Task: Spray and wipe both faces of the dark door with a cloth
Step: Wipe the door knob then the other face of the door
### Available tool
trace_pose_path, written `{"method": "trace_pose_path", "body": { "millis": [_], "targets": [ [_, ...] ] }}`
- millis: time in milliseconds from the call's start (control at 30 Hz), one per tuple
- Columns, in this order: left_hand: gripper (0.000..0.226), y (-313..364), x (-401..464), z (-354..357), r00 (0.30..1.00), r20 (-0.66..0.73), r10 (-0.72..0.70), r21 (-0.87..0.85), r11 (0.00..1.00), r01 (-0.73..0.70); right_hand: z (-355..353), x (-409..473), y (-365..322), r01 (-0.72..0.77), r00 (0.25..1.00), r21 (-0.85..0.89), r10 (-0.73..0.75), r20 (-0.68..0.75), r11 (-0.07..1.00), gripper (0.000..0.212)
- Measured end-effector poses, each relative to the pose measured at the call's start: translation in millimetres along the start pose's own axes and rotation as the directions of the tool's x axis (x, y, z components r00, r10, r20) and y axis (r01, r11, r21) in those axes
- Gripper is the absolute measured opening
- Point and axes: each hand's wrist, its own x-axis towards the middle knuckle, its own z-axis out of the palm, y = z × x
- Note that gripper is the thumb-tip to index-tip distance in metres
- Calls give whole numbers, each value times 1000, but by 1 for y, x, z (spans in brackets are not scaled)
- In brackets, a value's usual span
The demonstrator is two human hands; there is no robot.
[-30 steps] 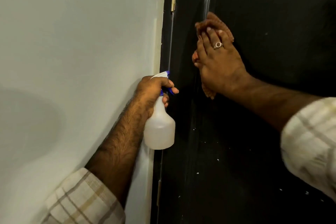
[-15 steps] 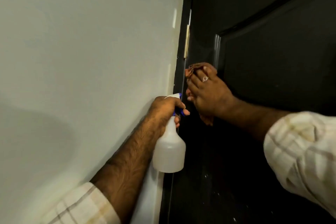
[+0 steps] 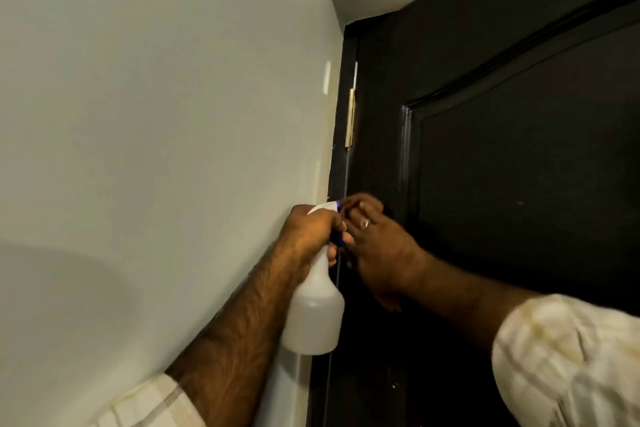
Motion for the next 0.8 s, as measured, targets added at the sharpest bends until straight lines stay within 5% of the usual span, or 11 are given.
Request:
{"method": "trace_pose_path", "body": {
  "millis": [67,133,233,367,500,800],
  "targets": [
    [19,-10,-8,-4,1000,-17,-5,24,1000,5,11,-21,-18,238,958,84,-248,146,968,66],
    [20,-17,-15,-10,1000,-7,1,12,1000,-1,-3,-25,-2,249,951,230,-282,125,941,55],
    [19,-24,-23,-17,1000,19,10,-10,1000,-9,-37,-1,65,-43,999,92,45,-17,995,61],
    [16,-46,-33,-19,1000,8,21,23,1000,-21,-56,15,105,-425,905,-95,422,-57,900,76],
    [17,-92,-51,-22,1000,22,0,40,999,-1,-2,-19,12,-409,913,-107,405,-52,906,79],
    [11,-173,-93,-31,996,50,-71,13,997,70,61,-165,-184,-179,954,72,155,255,981,78]
  ]
}}
